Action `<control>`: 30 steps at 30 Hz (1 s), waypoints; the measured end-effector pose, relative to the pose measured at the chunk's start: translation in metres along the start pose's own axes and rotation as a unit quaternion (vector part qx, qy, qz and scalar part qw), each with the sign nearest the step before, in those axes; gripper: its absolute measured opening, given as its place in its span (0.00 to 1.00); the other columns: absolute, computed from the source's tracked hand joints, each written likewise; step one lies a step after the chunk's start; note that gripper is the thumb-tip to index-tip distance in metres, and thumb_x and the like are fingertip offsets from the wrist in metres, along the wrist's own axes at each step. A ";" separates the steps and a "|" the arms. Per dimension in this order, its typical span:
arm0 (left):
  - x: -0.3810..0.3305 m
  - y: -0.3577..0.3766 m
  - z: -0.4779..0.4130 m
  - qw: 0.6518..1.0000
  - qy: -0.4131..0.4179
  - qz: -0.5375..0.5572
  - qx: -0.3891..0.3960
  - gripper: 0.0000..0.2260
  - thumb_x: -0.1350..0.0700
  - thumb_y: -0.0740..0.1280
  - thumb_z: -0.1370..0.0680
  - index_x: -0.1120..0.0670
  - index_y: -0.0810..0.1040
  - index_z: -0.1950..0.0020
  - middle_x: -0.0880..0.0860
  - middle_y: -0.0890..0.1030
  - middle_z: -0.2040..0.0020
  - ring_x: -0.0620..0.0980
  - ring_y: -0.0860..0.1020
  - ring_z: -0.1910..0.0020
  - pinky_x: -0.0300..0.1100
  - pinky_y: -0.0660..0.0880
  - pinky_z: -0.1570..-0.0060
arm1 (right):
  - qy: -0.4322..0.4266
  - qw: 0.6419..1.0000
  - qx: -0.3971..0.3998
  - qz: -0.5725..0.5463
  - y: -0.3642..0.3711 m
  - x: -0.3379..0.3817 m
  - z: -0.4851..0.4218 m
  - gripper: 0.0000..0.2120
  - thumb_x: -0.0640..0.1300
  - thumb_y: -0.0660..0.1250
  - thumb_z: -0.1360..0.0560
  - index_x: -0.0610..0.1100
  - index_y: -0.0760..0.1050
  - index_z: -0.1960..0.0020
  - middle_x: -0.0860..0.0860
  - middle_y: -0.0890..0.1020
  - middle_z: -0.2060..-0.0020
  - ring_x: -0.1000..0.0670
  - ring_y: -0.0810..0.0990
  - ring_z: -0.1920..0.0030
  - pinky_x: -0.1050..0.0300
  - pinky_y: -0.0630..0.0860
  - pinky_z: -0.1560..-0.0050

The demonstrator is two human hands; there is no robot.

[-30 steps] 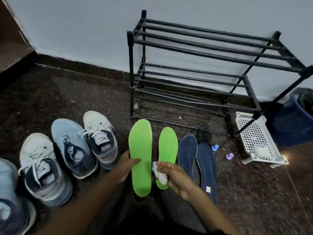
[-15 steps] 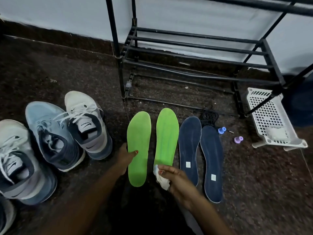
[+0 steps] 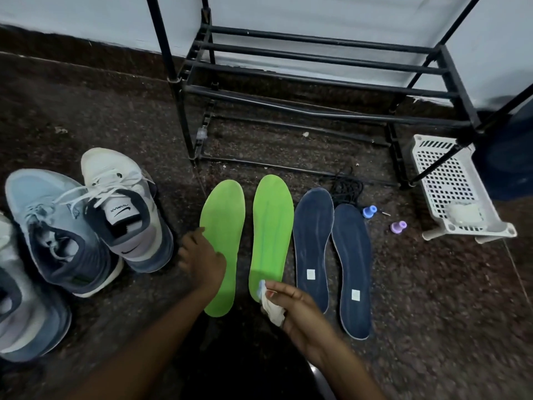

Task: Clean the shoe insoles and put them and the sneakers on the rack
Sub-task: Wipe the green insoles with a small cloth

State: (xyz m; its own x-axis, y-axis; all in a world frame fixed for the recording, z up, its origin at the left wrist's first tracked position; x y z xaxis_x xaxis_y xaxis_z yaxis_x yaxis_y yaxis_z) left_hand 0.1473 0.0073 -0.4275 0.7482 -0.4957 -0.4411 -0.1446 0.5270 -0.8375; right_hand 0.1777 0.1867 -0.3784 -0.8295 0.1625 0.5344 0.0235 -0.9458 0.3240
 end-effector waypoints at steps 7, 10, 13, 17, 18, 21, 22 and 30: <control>-0.056 0.032 0.015 0.978 0.161 0.075 0.110 0.14 0.59 0.65 0.23 0.62 0.70 0.39 0.61 0.74 0.42 0.60 0.74 0.46 0.50 0.69 0.49 | -0.005 0.999 -0.001 -0.033 -0.005 0.002 0.001 0.10 0.30 0.60 0.26 0.39 0.79 0.56 0.47 0.84 0.62 0.51 0.82 0.61 0.63 0.79 0.62; -0.067 0.046 0.021 0.981 0.168 -0.013 0.101 0.26 0.55 0.67 0.24 0.60 0.60 0.30 0.58 0.66 0.34 0.60 0.69 0.38 0.49 0.67 0.43 | 0.000 0.999 0.003 -0.041 -0.008 0.000 0.003 0.10 0.30 0.60 0.26 0.38 0.79 0.55 0.45 0.84 0.61 0.51 0.82 0.62 0.63 0.78 0.62; -0.074 0.053 0.021 0.983 0.155 -0.025 0.094 0.30 0.56 0.69 0.25 0.61 0.57 0.29 0.59 0.65 0.33 0.60 0.68 0.37 0.49 0.67 0.42 | 0.000 0.999 0.003 -0.043 -0.015 0.000 0.003 0.10 0.31 0.61 0.26 0.39 0.79 0.55 0.46 0.84 0.62 0.52 0.82 0.63 0.63 0.78 0.62; -0.079 0.056 0.018 0.985 0.094 0.056 0.133 0.34 0.63 0.70 0.26 0.62 0.54 0.27 0.62 0.67 0.33 0.61 0.71 0.37 0.51 0.69 0.42 | -0.004 0.999 -0.005 -0.051 -0.023 0.000 0.003 0.10 0.31 0.61 0.26 0.40 0.80 0.56 0.46 0.84 0.60 0.51 0.82 0.61 0.62 0.78 0.59; -0.078 0.056 0.016 0.984 0.074 0.076 0.142 0.33 0.63 0.71 0.27 0.62 0.56 0.28 0.62 0.69 0.33 0.61 0.72 0.38 0.51 0.69 0.43 | -0.006 0.998 -0.005 -0.055 -0.024 0.000 0.004 0.10 0.31 0.61 0.26 0.40 0.80 0.57 0.46 0.84 0.60 0.51 0.82 0.61 0.62 0.78 0.58; -0.075 0.054 0.011 0.977 0.058 0.110 0.172 0.22 0.62 0.73 0.29 0.65 0.70 0.39 0.63 0.75 0.39 0.62 0.75 0.41 0.51 0.73 0.45 | -0.012 0.998 -0.005 -0.063 -0.024 0.003 0.006 0.10 0.31 0.61 0.26 0.40 0.79 0.57 0.47 0.84 0.62 0.52 0.82 0.63 0.63 0.78 0.61; -0.073 0.052 0.011 0.975 0.052 0.124 0.178 0.20 0.62 0.74 0.29 0.65 0.72 0.41 0.63 0.77 0.41 0.61 0.76 0.42 0.52 0.73 0.45 | -0.015 0.998 -0.005 -0.068 -0.024 0.004 0.006 0.09 0.30 0.61 0.26 0.39 0.79 0.56 0.47 0.84 0.61 0.52 0.82 0.63 0.63 0.78 0.62; -0.079 0.016 0.033 0.927 0.005 0.280 0.250 0.21 0.69 0.71 0.29 0.65 0.72 0.37 0.62 0.77 0.40 0.60 0.76 0.41 0.48 0.74 0.45 | -0.092 0.992 -0.027 -0.079 -0.028 0.035 0.015 0.08 0.30 0.61 0.26 0.38 0.78 0.53 0.44 0.83 0.56 0.53 0.82 0.60 0.65 0.78 0.64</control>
State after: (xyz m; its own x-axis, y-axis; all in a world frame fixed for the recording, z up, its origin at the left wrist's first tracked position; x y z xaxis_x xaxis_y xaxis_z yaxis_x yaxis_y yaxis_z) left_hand 0.1068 0.0779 -0.3956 0.6400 -0.0533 -0.7665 -0.1875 0.9566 -0.2230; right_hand 0.1568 0.2236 -0.3569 -0.7039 0.3531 0.6163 -0.1324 -0.9177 0.3745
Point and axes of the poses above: each hand's wrist, its own z-axis away from the middle knuckle, its own y-axis out of the palm, x = y × z, the point moved 4 cm from there along -z, towards the middle knuckle
